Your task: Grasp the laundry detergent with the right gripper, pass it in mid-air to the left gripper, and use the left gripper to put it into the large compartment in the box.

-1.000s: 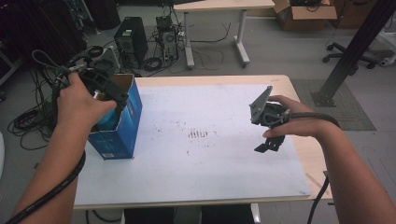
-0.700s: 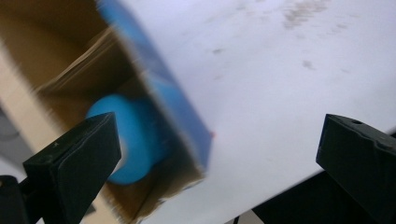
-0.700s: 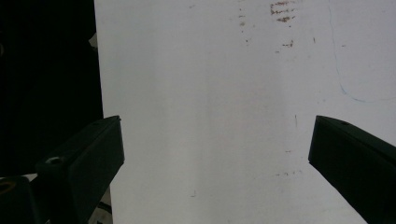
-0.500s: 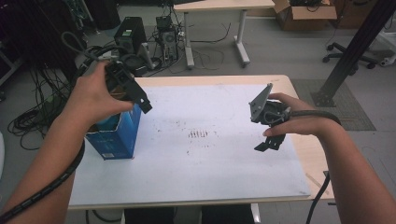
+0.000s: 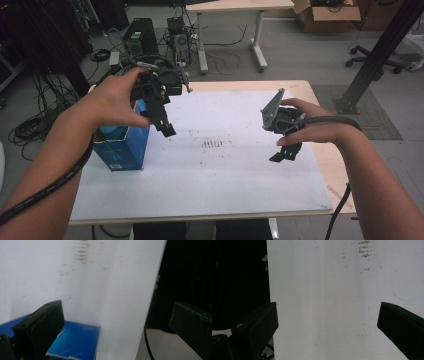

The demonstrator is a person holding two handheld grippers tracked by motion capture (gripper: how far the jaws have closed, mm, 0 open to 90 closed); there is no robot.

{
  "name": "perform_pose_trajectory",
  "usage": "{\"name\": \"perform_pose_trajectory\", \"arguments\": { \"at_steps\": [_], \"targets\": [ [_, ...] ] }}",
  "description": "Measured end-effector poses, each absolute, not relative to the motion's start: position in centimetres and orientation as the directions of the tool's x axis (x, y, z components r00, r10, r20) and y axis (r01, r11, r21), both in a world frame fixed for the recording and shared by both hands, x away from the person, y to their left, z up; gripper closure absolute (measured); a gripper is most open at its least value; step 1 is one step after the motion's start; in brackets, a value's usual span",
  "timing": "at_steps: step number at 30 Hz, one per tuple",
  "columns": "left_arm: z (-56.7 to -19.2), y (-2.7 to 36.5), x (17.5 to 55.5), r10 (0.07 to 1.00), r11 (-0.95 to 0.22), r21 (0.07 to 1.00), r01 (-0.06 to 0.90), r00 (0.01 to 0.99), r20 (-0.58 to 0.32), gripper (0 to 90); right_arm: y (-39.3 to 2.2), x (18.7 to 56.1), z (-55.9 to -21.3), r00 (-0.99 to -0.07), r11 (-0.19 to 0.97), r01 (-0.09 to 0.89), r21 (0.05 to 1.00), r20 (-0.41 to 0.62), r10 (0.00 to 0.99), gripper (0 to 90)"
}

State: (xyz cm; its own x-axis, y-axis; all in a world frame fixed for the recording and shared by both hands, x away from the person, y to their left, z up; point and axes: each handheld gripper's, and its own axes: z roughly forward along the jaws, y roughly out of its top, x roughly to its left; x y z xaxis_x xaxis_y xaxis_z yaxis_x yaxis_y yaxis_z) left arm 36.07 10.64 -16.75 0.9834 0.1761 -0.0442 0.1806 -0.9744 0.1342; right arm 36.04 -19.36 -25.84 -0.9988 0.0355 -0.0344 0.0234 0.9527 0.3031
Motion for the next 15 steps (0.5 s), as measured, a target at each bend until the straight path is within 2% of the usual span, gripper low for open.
{"name": "perform_pose_trajectory", "arguments": {
  "at_steps": [11, 15],
  "targets": [
    [-19.9, 9.4, 35.9, 0.084, -0.996, 0.005, 0.085, 0.993, -0.087, 0.2, -17.2, 36.5, -26.2, -1.000, 0.969, -0.001, 0.246, -0.028, 0.006, 3.5],
    [-20.2, 9.2, 35.5, 0.060, -0.998, -0.003, 0.060, 0.994, -0.087, 0.2, -16.7, 36.5, -26.5, -1.000, 0.974, -0.006, 0.227, -0.015, -0.003, 3.9]
  ]
}}
